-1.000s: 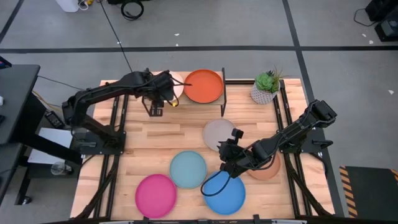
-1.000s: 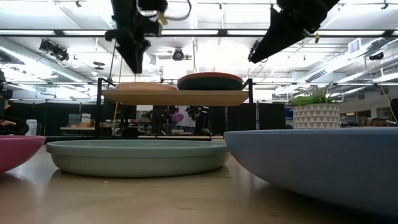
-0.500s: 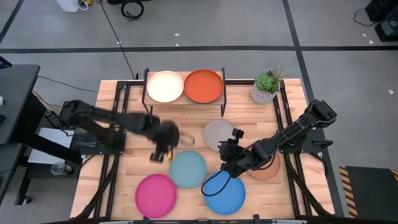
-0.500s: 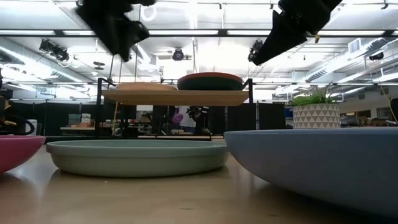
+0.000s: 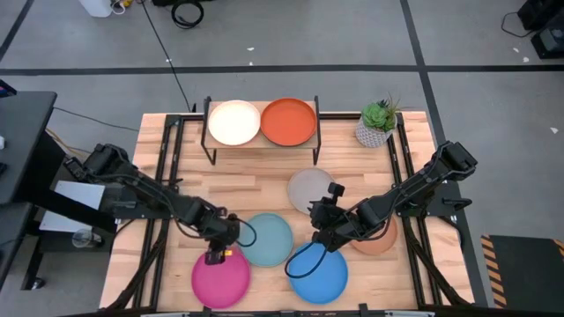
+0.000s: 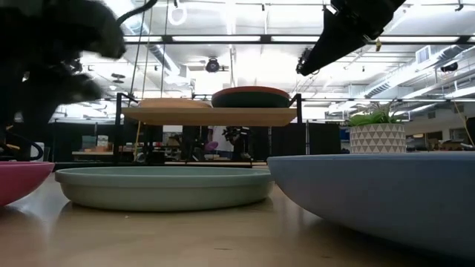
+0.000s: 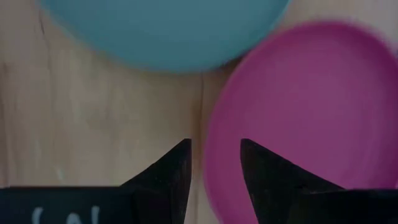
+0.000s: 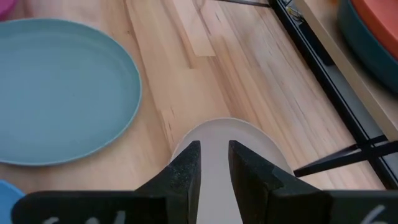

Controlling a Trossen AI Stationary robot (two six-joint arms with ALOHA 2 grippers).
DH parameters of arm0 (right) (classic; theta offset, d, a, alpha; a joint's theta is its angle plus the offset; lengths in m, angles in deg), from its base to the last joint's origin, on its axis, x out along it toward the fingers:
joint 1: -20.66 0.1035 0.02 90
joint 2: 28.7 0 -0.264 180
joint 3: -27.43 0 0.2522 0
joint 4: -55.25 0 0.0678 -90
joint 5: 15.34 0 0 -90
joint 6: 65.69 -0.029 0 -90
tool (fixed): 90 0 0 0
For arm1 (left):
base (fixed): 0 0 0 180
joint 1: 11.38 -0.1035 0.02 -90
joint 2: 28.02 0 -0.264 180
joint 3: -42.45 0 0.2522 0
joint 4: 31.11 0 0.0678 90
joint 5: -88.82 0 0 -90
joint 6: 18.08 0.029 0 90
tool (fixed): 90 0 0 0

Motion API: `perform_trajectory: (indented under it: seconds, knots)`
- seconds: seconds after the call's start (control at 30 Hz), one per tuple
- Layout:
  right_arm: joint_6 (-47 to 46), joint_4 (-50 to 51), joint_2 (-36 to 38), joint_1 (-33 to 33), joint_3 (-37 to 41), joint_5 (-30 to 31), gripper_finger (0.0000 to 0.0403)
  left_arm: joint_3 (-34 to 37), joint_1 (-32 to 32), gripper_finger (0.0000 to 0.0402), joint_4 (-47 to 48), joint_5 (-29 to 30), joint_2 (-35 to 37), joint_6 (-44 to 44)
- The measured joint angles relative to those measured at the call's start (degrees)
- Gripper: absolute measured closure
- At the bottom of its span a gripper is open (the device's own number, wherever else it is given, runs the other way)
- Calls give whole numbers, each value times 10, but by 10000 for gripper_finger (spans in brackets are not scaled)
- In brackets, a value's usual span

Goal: Place and stack plates onto a shelf
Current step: Stack the light blue plate on top of the light red plate on the shelf

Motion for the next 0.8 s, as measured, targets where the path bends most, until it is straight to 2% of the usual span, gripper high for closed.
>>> perform_trajectory:
  seconds: [0.43,0.57,0.8]
  knots:
    - [1,-15,0,0,0,0,314,61,55,258,-85,17,-3,-82]
    - [6,-19,0,0,0,0,314,68,62,258,-81,42,-3,-85]
    - [15,-26,0,0,0,-1,314,48,62,258,-85,49,-3,-65]
